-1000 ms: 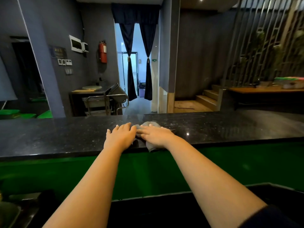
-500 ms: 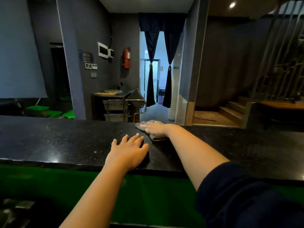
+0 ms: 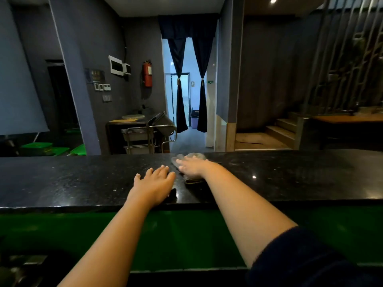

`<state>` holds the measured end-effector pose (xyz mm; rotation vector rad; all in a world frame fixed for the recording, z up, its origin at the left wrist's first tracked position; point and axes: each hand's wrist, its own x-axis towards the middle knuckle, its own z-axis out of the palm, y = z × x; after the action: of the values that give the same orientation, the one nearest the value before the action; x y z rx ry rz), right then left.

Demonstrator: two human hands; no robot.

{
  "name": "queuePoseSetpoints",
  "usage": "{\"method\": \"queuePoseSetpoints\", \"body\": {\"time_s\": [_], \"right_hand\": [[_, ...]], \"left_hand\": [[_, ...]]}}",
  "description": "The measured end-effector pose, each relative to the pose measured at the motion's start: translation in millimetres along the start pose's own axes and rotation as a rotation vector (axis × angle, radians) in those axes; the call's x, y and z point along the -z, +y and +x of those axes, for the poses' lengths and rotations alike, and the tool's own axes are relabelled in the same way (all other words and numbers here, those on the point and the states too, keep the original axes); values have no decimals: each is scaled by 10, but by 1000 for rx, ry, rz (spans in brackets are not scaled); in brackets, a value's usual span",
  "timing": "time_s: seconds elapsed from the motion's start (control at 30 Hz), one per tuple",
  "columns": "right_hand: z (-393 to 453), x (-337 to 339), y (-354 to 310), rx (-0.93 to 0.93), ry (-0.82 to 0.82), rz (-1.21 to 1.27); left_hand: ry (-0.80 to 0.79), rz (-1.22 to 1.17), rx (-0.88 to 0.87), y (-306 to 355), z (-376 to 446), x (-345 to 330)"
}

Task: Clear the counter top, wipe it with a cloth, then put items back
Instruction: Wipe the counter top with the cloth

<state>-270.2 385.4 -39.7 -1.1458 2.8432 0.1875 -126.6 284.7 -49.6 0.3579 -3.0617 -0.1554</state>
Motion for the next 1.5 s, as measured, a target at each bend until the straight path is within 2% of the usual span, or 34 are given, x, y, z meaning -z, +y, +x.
{"method": "queuePoseSetpoints", "body": {"time_s": [0.07, 0.13, 0.2, 0.27, 0.33, 0.37, 0.5, 0.6, 0.67, 0.77, 0.87, 0.93, 1.03, 1.13, 1.3, 1.5], "right_hand": [[-332, -55, 60, 123, -4, 20], [-675, -115, 304, 120, 29, 50], [-981, -171, 672, -23, 48, 73], [-1231, -214, 898, -280, 99, 87], [-1365, -209, 813, -467, 139, 80], [-1360, -221, 715, -474, 144, 89], [-1515, -288, 313, -162, 131, 122], [-1906, -267, 497, -62, 102, 227], [-2034, -311, 805, -108, 95, 279], [-1946, -295, 1223, -282, 34, 220], [-1683, -249, 1269, -380, 49, 140], [-1552, -222, 1095, -325, 67, 134], [-1541, -187, 777, -98, 36, 176], [-1524, -223, 759, 42, 27, 221], [-970, -97, 892, 1, 16, 213], [-194, 36, 983, -19, 10, 46]], "left_hand": [[0, -43, 30, 13, -14, 5], [19, -104, 46, 23, -50, 0], [51, -147, 47, 41, -95, 0], [73, -160, 28, 116, -144, 17], [55, -179, 7, 258, -198, 34], [48, -210, 1, 356, -221, 55], [67, -364, -38, 747, -162, 75], [78, -320, -66, 966, -115, -28], [116, -216, -88, 1023, -117, -119], [147, -206, -94, 1018, -87, -164], [149, -194, -86, 1025, -55, -162], [167, -201, -98, 1031, -52, -173], [219, -191, -83, 951, -21, -213], [220, -118, -59, 885, 56, -288], [165, -75, -18, 953, 90, -276], [62, -59, -38, 940, 141, -219]]}}
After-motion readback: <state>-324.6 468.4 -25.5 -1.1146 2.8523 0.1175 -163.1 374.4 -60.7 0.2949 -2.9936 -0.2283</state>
